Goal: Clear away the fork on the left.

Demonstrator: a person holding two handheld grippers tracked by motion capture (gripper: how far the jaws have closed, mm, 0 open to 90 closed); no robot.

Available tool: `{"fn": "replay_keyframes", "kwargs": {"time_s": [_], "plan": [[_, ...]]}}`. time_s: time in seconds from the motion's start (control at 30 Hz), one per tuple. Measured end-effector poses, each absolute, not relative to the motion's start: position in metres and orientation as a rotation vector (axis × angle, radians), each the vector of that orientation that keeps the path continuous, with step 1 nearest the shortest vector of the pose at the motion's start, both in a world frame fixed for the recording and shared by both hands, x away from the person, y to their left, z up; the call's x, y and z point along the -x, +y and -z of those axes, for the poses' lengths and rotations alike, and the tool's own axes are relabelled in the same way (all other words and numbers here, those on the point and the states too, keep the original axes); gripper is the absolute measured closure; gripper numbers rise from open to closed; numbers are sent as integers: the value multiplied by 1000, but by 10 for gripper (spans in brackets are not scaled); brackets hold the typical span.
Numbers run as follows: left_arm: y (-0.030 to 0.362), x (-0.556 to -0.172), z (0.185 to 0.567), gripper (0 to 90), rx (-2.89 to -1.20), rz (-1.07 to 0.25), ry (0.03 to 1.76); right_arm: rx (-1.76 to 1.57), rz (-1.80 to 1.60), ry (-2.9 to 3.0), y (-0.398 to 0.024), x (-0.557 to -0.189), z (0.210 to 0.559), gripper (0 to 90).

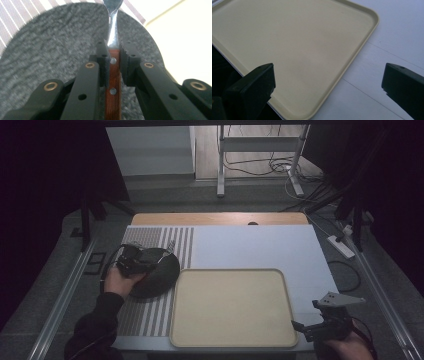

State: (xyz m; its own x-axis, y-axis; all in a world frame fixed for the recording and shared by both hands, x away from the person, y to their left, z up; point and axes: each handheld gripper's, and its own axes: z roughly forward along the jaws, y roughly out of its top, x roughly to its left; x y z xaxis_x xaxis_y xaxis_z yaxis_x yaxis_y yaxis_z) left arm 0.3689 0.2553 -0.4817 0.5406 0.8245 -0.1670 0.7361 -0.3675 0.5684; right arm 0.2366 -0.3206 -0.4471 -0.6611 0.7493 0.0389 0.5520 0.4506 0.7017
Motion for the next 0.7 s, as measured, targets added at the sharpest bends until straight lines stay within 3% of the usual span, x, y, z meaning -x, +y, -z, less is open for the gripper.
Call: {"fn": "replay_keyframes", "kwargs": {"time_s": [0.7], "plan": [[229,-303,479,783,-2156,-195,1335,-1122,-1008,2428,-320,-237,448,0]]}}
